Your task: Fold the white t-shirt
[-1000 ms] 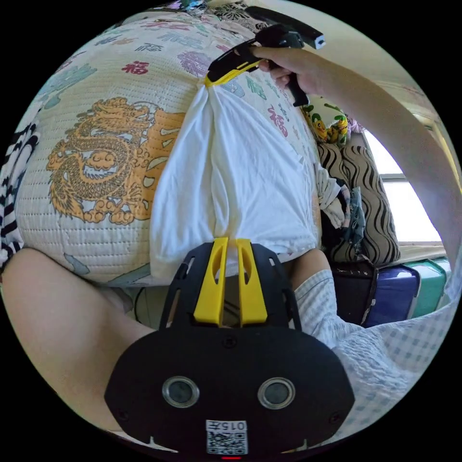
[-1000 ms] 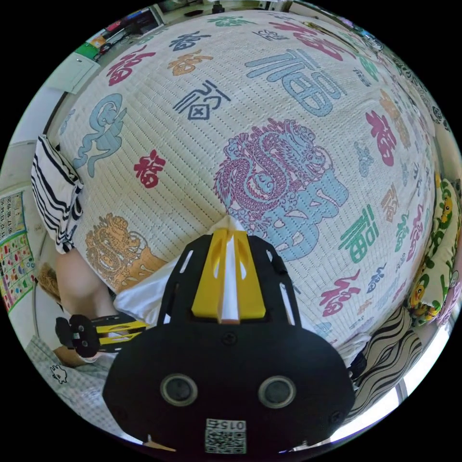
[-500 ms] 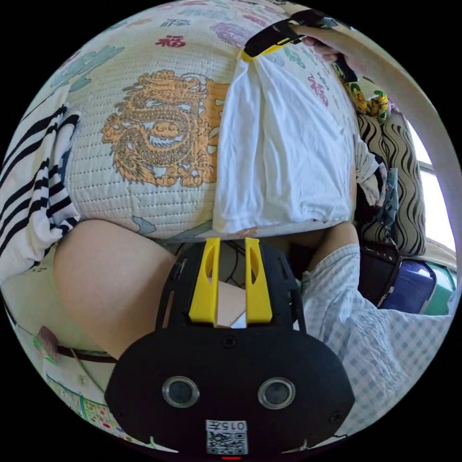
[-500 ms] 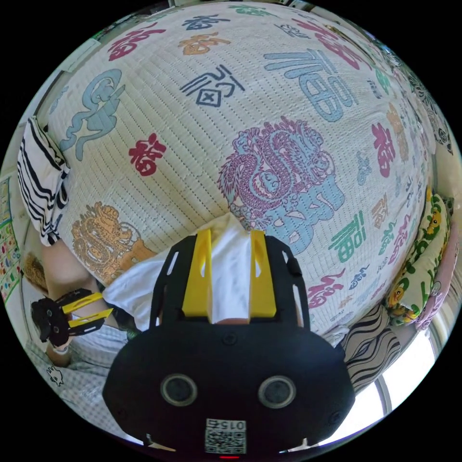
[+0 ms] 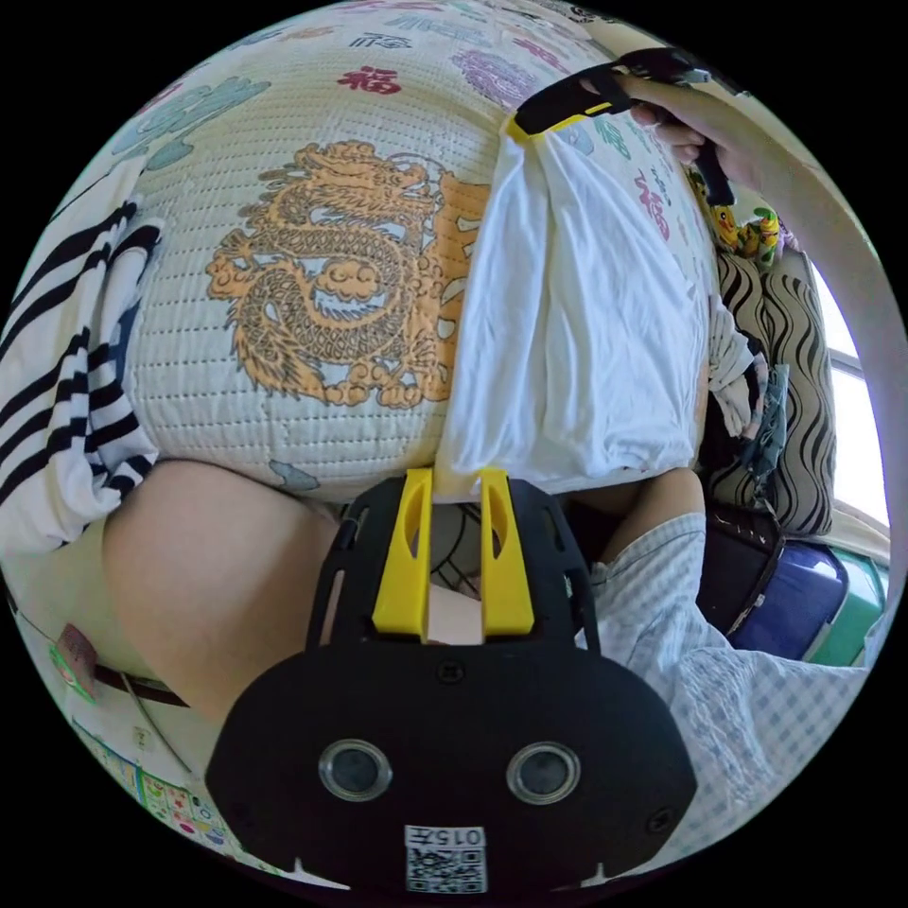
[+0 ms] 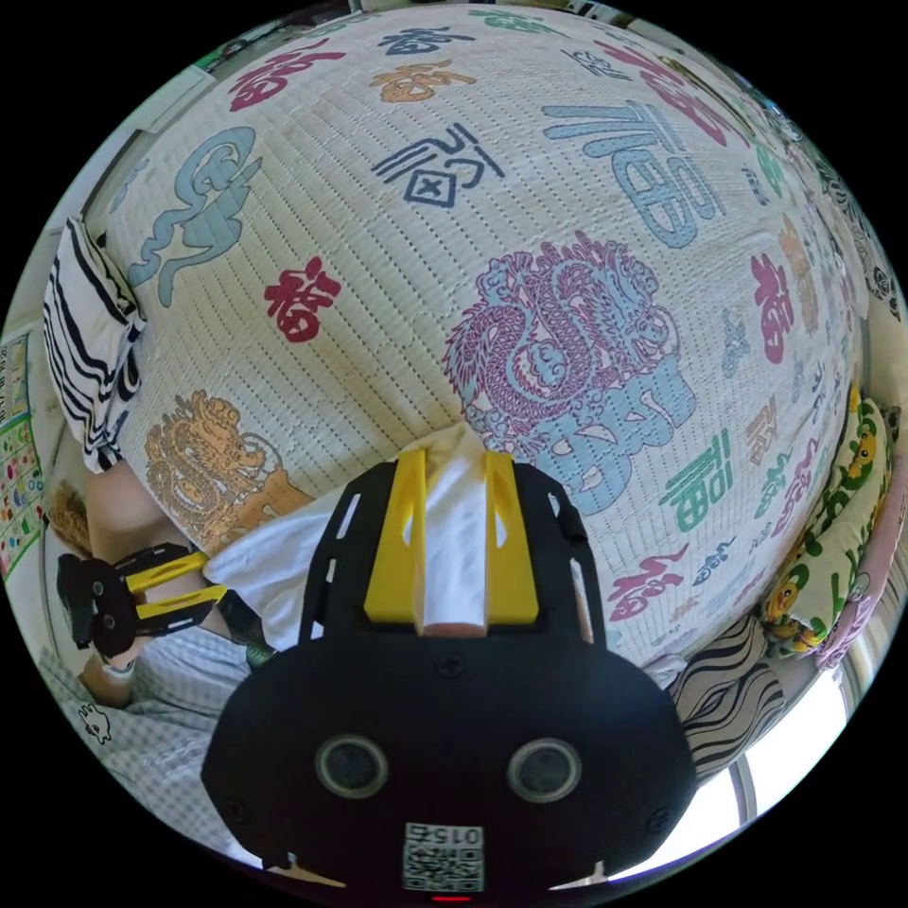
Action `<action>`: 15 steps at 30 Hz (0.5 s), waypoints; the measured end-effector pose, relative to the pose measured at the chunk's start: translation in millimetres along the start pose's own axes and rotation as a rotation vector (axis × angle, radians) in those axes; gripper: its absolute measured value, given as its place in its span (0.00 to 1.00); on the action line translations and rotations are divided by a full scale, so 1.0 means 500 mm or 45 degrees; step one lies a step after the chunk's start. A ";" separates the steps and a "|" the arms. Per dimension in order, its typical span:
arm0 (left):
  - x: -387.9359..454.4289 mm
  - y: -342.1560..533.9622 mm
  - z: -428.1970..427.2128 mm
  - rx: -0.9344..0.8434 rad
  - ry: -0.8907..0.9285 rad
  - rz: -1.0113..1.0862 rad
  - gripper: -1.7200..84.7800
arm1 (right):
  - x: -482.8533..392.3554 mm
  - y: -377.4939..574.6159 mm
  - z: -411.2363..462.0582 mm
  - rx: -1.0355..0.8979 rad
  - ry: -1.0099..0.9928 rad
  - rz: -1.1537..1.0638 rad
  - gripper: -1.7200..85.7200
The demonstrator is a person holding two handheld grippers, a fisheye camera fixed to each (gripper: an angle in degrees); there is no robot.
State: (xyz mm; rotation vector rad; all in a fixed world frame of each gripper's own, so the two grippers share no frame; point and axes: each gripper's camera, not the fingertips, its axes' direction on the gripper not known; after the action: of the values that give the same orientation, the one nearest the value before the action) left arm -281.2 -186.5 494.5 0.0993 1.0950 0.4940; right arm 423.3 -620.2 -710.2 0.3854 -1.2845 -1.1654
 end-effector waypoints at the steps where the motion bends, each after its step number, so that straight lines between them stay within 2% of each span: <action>1: 0.001 0.003 0.003 0.004 0.006 -0.006 0.09 | 0.006 0.007 -0.002 -0.001 -0.009 -0.001 0.09; 3: 0.013 0.017 0.013 0.033 0.072 0.005 0.04 | 0.027 0.041 -0.010 0.003 -0.037 -0.012 0.06; 8: 0.061 0.072 0.008 0.214 0.195 0.109 0.02 | 0.093 0.145 -0.053 0.093 -0.053 0.019 0.05; 12: 0.164 0.156 -0.006 0.423 0.160 0.286 0.01 | 0.180 0.283 -0.113 0.243 -0.202 0.023 0.05; 15: 0.280 0.202 0.013 0.495 0.117 0.471 0.01 | 0.265 0.419 -0.150 0.373 -0.351 0.022 0.05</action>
State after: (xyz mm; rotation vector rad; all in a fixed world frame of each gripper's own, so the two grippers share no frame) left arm -258.8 -35.5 413.7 0.6342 1.2591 0.6138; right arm 564.4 -668.0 -498.5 0.4364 -1.7054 -1.0422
